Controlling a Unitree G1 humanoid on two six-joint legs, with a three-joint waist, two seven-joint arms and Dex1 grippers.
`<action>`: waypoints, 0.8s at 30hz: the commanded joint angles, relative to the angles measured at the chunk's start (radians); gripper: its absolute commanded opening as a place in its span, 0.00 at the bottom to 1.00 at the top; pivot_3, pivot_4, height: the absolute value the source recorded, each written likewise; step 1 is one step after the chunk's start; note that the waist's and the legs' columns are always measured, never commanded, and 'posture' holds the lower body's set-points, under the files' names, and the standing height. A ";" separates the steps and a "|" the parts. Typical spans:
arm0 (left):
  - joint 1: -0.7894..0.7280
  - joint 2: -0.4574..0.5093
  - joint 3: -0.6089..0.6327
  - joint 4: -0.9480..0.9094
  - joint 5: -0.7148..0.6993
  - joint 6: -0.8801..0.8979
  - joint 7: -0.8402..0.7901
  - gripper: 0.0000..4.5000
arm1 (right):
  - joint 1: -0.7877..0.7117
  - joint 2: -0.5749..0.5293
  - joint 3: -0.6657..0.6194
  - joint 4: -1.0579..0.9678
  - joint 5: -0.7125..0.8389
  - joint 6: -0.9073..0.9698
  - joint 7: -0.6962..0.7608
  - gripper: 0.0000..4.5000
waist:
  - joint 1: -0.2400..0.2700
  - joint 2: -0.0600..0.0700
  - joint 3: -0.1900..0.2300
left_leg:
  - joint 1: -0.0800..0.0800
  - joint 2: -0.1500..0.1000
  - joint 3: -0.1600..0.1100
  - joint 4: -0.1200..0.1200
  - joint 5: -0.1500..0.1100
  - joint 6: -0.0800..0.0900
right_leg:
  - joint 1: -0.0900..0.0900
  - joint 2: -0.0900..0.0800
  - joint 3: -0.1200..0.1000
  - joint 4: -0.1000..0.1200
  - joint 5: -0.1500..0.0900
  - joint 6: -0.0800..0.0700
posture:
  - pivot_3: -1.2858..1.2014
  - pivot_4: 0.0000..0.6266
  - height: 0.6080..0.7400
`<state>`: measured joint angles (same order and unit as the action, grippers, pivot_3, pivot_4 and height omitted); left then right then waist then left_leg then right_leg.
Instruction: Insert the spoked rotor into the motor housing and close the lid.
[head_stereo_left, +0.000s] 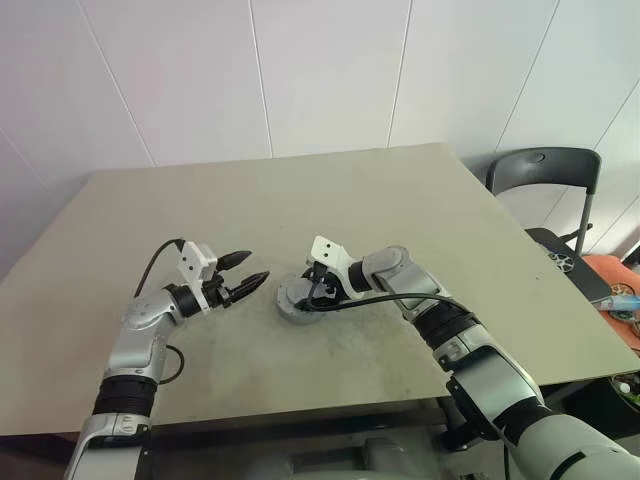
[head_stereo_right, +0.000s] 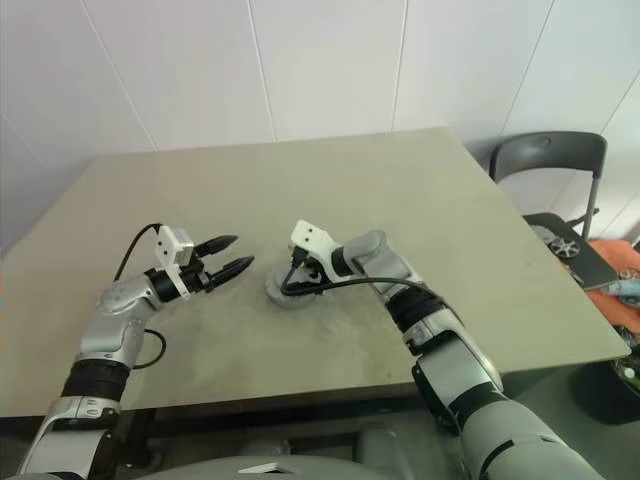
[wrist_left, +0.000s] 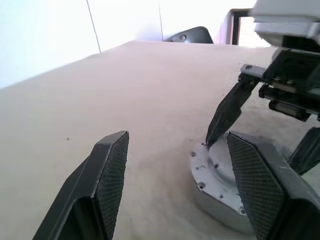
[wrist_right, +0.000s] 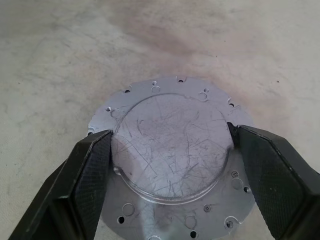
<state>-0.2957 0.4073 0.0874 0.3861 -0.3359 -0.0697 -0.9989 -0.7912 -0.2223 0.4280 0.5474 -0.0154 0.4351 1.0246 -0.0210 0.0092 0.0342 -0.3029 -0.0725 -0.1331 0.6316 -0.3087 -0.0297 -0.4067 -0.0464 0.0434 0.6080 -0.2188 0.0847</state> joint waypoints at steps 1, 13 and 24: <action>-0.030 -0.010 -0.032 -0.042 0.012 0.014 0.007 0.52 | 0.020 -0.034 0.029 0.068 -0.071 0.028 -0.043 0.81 | 0.001 -0.005 0.000 | -0.001 0.000 -0.001 0.000 0.000 0.000 | -0.002 0.001 0.000 0.000 0.000 0.001 | 0.52 0.00 1.00; -0.055 -0.070 -0.101 -0.179 0.028 0.157 0.099 0.01 | 0.010 -0.030 0.023 0.078 -0.073 0.020 -0.055 0.81 | 0.004 -0.005 0.001 | -0.001 0.000 -0.002 0.001 0.000 0.000 | 0.000 0.001 0.000 0.001 0.001 0.000 | 0.52 0.00 1.00; -0.042 -0.046 -0.111 -0.239 0.039 0.254 0.139 0.01 | 0.012 -0.027 0.018 0.088 -0.074 0.017 -0.070 0.81 | 0.003 -0.005 0.002 | -0.001 0.000 -0.002 0.001 0.000 0.000 | 0.000 0.001 0.000 0.001 0.000 0.000 | 0.52 0.00 1.00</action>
<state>-0.3258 0.3541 -0.0349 0.1804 -0.3011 0.1862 -0.8751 -0.7965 -0.2260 0.4251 0.5555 -0.0164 0.4296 1.0242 -0.0181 0.0037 0.0360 -0.3041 -0.0725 -0.1356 0.6329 -0.3085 -0.0299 -0.4071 -0.0457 0.0432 0.6086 -0.2184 0.0845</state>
